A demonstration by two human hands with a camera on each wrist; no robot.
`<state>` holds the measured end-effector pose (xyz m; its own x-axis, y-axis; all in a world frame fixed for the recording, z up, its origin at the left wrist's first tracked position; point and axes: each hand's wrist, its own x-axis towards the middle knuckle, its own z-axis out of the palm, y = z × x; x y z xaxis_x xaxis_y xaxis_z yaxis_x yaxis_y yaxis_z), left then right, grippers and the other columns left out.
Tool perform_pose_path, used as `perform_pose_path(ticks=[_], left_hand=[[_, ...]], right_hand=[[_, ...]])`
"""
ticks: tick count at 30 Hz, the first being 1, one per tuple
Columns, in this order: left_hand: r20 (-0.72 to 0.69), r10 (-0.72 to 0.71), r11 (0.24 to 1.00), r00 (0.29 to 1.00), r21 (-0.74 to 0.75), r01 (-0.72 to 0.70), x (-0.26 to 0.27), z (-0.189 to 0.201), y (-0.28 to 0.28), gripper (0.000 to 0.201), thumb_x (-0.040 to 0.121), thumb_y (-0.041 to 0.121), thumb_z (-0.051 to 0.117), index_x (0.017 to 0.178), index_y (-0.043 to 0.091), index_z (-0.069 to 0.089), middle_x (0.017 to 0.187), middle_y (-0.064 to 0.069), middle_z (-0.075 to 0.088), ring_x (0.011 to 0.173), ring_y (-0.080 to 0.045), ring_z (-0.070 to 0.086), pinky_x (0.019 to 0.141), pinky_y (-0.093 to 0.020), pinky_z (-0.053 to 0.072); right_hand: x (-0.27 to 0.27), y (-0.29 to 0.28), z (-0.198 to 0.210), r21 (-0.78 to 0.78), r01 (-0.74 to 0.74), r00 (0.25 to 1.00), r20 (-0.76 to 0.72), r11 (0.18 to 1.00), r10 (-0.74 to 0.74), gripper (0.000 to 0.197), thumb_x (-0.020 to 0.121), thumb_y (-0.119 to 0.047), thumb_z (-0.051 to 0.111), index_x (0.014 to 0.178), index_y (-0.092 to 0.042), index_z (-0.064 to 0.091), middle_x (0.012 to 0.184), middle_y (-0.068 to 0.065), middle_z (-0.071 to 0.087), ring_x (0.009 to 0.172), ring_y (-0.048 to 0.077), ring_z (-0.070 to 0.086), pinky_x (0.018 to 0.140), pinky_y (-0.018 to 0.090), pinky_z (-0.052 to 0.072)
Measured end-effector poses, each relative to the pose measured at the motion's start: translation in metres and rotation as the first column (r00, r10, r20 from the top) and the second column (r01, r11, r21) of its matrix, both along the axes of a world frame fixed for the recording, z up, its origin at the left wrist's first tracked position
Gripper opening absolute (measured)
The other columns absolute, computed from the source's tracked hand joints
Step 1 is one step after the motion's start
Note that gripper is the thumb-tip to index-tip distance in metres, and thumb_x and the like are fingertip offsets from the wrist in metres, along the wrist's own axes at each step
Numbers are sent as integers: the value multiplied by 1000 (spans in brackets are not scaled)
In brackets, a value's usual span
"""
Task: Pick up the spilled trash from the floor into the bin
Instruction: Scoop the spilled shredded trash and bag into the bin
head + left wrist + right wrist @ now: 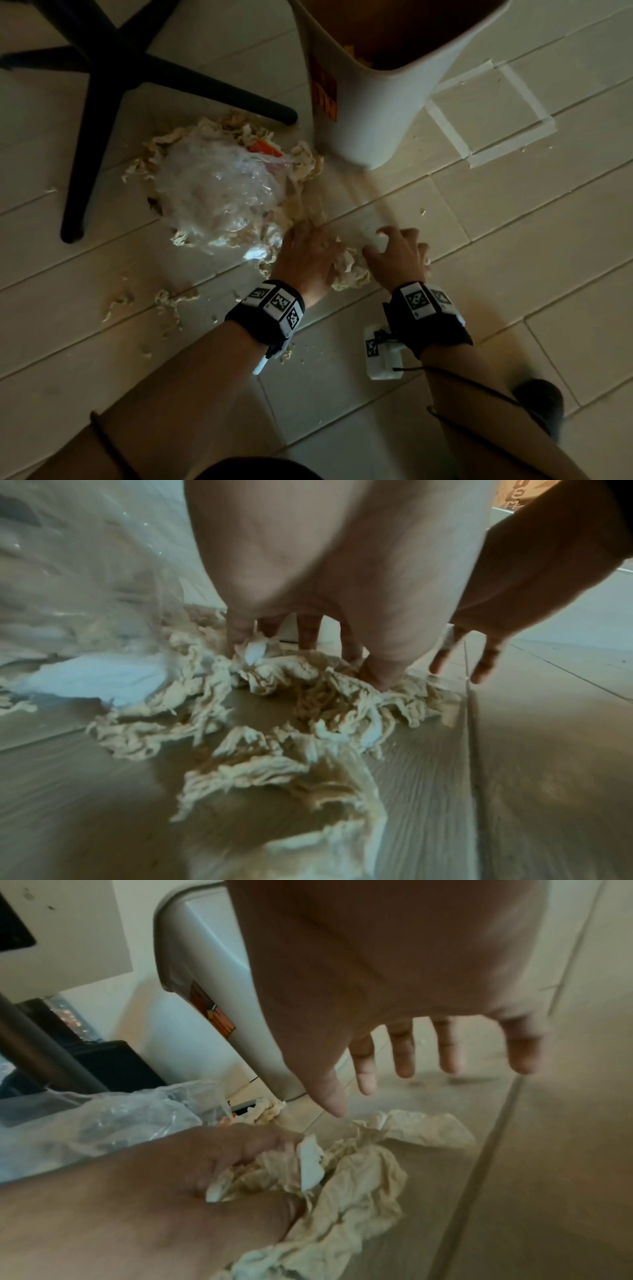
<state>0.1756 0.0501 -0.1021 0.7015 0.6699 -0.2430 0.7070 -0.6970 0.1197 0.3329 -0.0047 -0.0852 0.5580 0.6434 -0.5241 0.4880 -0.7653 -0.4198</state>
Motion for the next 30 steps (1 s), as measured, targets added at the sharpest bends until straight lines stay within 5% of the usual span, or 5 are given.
perform_pose_path(ticks=[12,15,18,20,30], left_hand=[[355,218,960,909,-245,-135,-7,-3,-8,33,78,3,69,109,14,68,104,-6,67,93,-23,61,85,-34,50],[470,392,903,790,-358,-235,-9,4,-9,26,74,2,73,97,13,68,94,-4,67,85,-20,62,76,-32,53],[531,569,812,628,-485,-325,-11,17,-8,15,79,5,69,92,11,66,89,-6,66,81,-22,64,70,-33,51],[542,663,741,517,-575,-347,-15,24,-6,12,79,9,69,88,15,64,84,-3,67,78,-21,66,67,-33,54],[542,693,697,475,-671,-251,-78,51,-20,54,83,20,73,132,28,51,121,12,64,110,-1,61,91,-17,51]], right_hand=[[-49,7,10,84,43,925,-380,996,-7,39,86,-17,51,123,-16,64,118,12,68,112,32,62,99,42,50],[-66,10,9,16,332,655,-723,943,-218,20,85,-26,51,96,-15,64,90,10,66,85,28,63,85,45,52],[-73,10,9,-152,510,134,-958,847,-253,35,86,-36,50,109,-12,62,104,13,63,104,25,59,81,39,47],[-72,15,14,-177,498,-45,-983,849,-178,33,85,-37,52,103,-12,64,97,10,64,98,24,60,77,36,48],[-87,33,2,60,463,319,-942,884,-102,30,86,13,34,97,-5,54,74,10,60,60,21,57,48,24,46]])
